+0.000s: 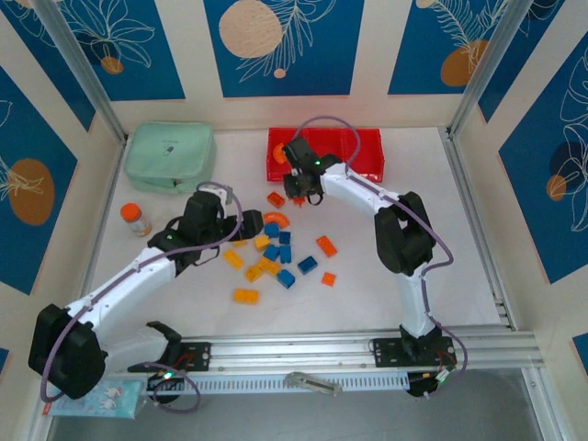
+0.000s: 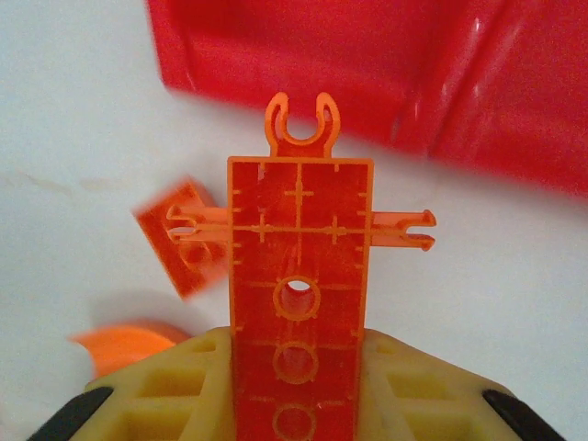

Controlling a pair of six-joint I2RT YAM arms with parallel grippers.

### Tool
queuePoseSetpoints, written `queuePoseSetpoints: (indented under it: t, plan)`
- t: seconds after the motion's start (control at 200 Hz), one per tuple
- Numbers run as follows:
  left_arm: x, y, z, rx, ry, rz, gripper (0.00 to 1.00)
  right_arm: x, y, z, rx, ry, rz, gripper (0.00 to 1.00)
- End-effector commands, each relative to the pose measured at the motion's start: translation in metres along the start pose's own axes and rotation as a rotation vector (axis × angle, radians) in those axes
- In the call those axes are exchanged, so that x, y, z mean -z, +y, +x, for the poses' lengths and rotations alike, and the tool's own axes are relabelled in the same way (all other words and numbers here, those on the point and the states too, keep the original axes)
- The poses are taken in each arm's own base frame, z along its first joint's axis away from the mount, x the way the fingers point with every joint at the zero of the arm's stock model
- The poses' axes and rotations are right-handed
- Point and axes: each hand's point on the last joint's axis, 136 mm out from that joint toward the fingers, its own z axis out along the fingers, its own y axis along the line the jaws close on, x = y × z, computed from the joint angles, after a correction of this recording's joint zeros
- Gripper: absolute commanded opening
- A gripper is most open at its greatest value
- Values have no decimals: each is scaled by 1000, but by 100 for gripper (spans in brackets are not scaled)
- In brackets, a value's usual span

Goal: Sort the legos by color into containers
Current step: Place the lego in the container.

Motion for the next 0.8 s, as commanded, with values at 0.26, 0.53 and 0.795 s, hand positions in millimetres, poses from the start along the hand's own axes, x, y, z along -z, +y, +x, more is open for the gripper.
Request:
queuePoseSetpoints:
  t: [0.26,0.53,0.795]
  plan:
    - [-3,15,-38,18,-50,-40,99,-40,-2,-100,49,-181,26,29]
    - [-6,11,-46,18,-53,-16,99,-39,-1,-121,42,-198,0,50]
    - [1,5,-41,31,-42,23,99,-3,13,-105,50,-204,-42,56]
